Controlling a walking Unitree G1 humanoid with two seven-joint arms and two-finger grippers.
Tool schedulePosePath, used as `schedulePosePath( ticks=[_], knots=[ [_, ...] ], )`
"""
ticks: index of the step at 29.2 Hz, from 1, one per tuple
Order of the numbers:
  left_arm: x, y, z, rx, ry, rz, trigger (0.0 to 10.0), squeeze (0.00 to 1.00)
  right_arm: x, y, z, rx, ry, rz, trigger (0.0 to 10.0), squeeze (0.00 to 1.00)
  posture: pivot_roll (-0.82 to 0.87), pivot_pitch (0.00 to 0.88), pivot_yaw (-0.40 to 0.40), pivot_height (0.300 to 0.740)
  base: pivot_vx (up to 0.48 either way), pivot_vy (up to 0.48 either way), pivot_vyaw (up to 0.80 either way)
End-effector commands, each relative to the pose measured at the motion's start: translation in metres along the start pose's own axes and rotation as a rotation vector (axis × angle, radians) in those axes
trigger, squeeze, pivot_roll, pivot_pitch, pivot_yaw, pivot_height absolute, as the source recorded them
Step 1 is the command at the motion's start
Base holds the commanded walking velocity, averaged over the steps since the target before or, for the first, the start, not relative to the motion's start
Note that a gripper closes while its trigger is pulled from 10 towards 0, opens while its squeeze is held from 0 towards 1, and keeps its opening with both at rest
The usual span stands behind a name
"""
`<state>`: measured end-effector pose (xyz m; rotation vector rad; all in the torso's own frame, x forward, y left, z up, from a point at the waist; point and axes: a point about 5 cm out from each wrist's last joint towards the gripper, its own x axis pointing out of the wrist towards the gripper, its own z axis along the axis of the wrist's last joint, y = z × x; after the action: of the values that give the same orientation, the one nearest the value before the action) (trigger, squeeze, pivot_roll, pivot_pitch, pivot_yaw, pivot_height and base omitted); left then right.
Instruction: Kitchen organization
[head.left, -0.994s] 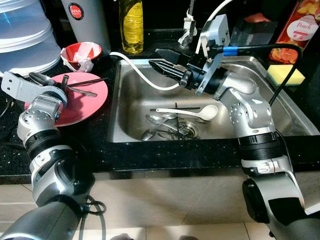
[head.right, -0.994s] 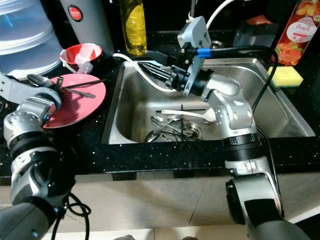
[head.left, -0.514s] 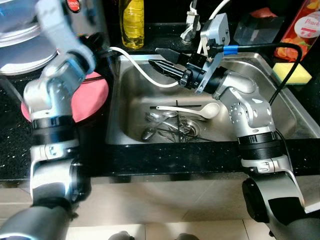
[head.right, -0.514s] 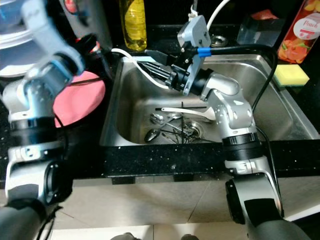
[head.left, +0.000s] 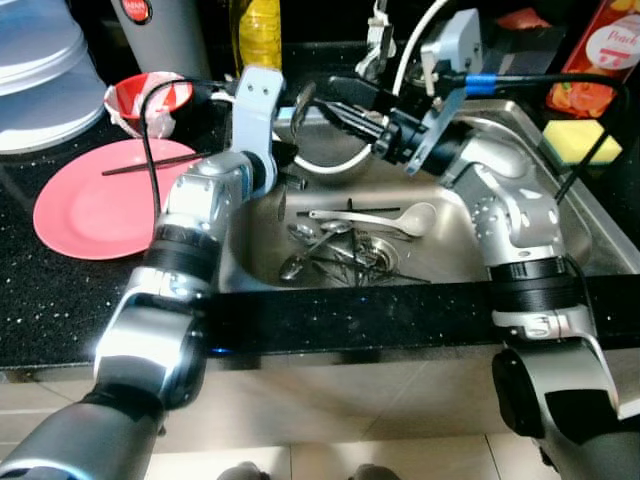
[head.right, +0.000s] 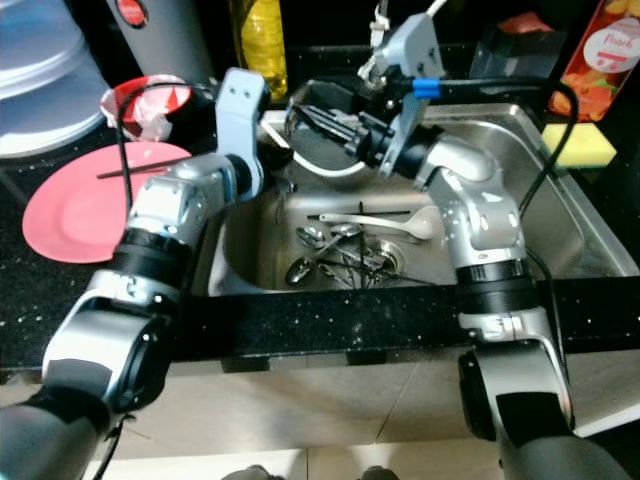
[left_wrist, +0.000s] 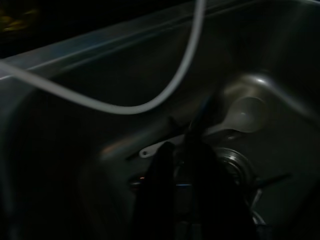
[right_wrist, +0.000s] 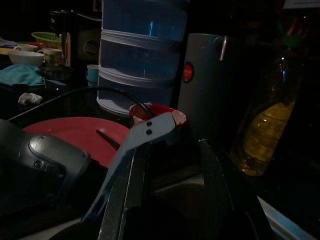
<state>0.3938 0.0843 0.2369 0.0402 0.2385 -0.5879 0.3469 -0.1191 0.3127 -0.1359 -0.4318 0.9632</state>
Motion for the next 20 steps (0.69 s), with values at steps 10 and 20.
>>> schedulePosePath(
  ticks=[10, 20],
  knots=[
    [-0.033, 0.021, 0.060, -0.094, -0.328, 0.033, 10.0, 0.00, 0.003, 0.003, -0.001, 0.007, -0.001, 0.019, 10.0, 0.00, 0.00, 0.040, 0.039, 0.740, 0.000, 0.000, 0.00],
    [-0.087, 0.111, 0.028, -0.719, -0.377, 0.682, 10.0, 0.48, 0.009, 0.006, -0.005, 0.029, -0.003, 0.045, 10.0, 0.00, 0.04, 0.051, 0.018, 0.740, 0.000, 0.000, 0.00]
  ],
)
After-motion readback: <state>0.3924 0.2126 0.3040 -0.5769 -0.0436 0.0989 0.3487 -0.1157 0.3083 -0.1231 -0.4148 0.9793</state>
